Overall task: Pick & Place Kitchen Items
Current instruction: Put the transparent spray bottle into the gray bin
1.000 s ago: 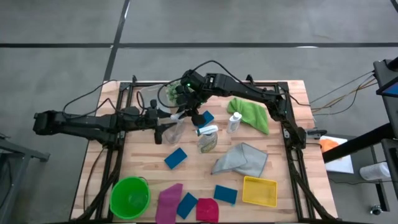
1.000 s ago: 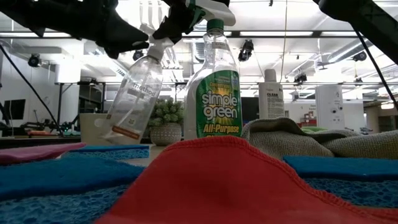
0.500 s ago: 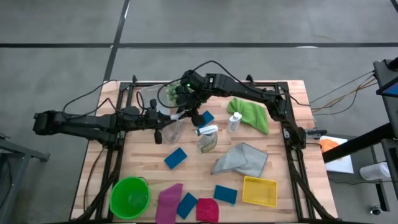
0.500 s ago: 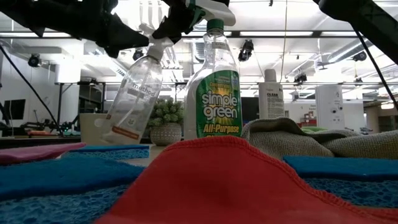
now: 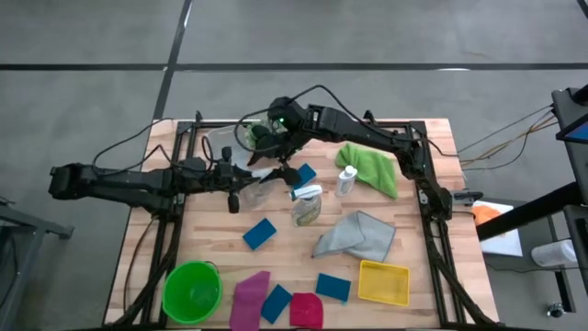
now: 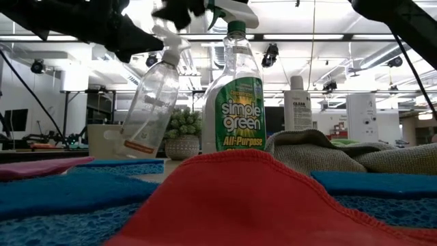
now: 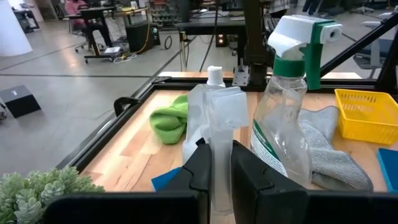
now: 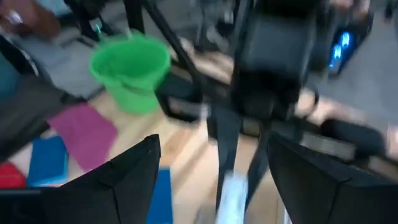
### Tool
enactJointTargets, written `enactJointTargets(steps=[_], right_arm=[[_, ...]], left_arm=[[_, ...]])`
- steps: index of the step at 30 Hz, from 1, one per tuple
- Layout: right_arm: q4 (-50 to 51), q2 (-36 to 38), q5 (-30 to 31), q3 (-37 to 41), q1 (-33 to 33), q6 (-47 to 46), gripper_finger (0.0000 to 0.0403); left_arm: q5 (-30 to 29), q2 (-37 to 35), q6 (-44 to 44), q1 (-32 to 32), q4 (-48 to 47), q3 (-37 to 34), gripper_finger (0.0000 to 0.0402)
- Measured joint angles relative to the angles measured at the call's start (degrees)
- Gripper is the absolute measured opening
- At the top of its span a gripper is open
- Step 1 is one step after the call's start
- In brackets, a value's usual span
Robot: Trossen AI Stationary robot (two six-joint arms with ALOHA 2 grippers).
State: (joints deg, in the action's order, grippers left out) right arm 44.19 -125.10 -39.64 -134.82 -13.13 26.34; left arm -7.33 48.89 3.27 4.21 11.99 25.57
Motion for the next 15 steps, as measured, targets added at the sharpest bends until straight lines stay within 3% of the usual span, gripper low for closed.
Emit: enactJointTargets(steps=[9,12,15], right_arm=[[-19.2,0.8,-10.4,1.7,0.0,-6.7,0.0289],[-34.0,0.8,-11.2,6.1,0.3,-12.6,0.0289],[-56.0,0.7,-10.2,13.3,0.4,-21.1,0.0289]], left_arm=[[-0.1,-0.9,0.2,0.0,0.4,-0.1,0.0026],[-0.1,-0.9,0.2,0.0,0.6,-0.1,0.0026],[-0.1,-0.9,0.0,0.0,1.2,-0.1,0.0026]])
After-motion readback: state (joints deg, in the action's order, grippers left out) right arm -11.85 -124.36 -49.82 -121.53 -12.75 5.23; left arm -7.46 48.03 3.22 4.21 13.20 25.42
